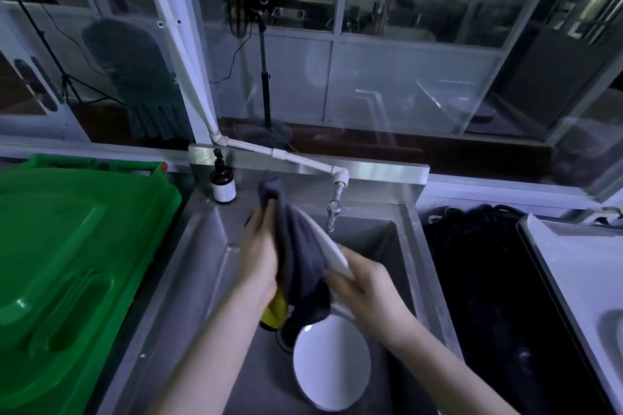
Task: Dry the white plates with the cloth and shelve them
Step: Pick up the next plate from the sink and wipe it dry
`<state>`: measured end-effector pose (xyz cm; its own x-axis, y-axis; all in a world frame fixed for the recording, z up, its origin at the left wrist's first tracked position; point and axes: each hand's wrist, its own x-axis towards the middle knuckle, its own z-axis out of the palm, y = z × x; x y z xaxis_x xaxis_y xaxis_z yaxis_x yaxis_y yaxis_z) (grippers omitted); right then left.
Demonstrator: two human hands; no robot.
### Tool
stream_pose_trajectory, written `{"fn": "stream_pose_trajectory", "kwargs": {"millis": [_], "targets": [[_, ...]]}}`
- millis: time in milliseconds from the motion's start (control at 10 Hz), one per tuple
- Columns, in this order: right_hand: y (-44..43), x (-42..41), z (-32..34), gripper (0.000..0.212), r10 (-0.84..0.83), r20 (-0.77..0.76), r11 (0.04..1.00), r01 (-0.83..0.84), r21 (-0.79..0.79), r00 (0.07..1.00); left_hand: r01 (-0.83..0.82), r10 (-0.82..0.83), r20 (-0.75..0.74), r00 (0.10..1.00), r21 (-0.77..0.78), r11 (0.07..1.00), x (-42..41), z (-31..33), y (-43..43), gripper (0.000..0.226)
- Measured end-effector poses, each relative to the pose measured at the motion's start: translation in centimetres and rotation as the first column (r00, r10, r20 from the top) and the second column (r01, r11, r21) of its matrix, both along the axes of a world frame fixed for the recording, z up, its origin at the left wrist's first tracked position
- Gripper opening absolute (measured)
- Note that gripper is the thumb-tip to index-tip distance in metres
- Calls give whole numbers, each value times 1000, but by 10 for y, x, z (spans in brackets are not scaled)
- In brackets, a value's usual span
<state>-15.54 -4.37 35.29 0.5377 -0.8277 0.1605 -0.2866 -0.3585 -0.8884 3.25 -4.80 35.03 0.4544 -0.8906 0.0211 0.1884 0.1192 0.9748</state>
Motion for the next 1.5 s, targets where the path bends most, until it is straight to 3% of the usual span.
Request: {"fn": "stream_pose_trajectory", "kwargs": {"millis": [100, 200, 300, 400, 500, 600, 700, 800, 1000, 1100, 1200, 1300, 1400, 1500], "targets": [[-2, 4, 3, 18, -78, 197, 973, 31, 230, 977, -47, 45, 619, 784, -14, 999, -29, -9, 7, 48], [-11, 5, 8, 34, -217, 313, 918, 84, 388, 924, 224, -49, 719, 693, -150, 963, -46, -10, 9, 67], [-15, 11, 13, 40, -316, 396, 867, 93, 489, 862, 287, -61, 875, 481, -91, 954, -50, -22, 13, 66], [-11, 14, 11, 41, -362, 409, 860, 131, 492, 838, 249, -23, 868, 496, -116, 962, -41, -24, 0, 61], [-5, 11, 11, 55, -355, 362, 865, 156, 478, 862, 112, -71, 634, 770, -25, 993, -32, -24, -12, 49], [-7, 9, 11, 53, -350, 346, 875, 172, 453, 871, 116, -75, 642, 763, -22, 993, -42, -23, 1, 55], [-12, 16, 16, 37, -366, 376, 861, 157, 483, 851, 248, -19, 860, 510, -126, 960, -58, -19, 13, 63], [-11, 15, 17, 36, -377, 371, 832, 135, 538, 849, 260, -74, 858, 508, -71, 963, -58, -14, 3, 58], [0, -4, 9, 41, -335, 304, 827, 123, 549, 892, 104, -144, 603, 785, 100, 990, -21, -35, -24, 46], [2, -14, 11, 40, -351, 317, 808, 114, 579, 881, 92, -179, 559, 810, 181, 979, -16, -48, -12, 44], [2, -15, 13, 40, -327, 300, 802, 96, 590, 896, 127, -84, 729, 679, -3, 992, -27, -43, 0, 53], [-2, -13, 13, 39, -318, 298, 792, 80, 605, 900, 249, -33, 873, 486, -102, 963, -35, -32, -5, 58], [-6, -13, 16, 40, -349, 326, 774, 74, 629, 878, 266, -64, 849, 525, -92, 960, -31, -28, -12, 57], [-12, -18, 20, 39, -384, 373, 764, 64, 642, 845, 184, -63, 758, 649, -76, 980, -21, -40, -10, 54]]}}
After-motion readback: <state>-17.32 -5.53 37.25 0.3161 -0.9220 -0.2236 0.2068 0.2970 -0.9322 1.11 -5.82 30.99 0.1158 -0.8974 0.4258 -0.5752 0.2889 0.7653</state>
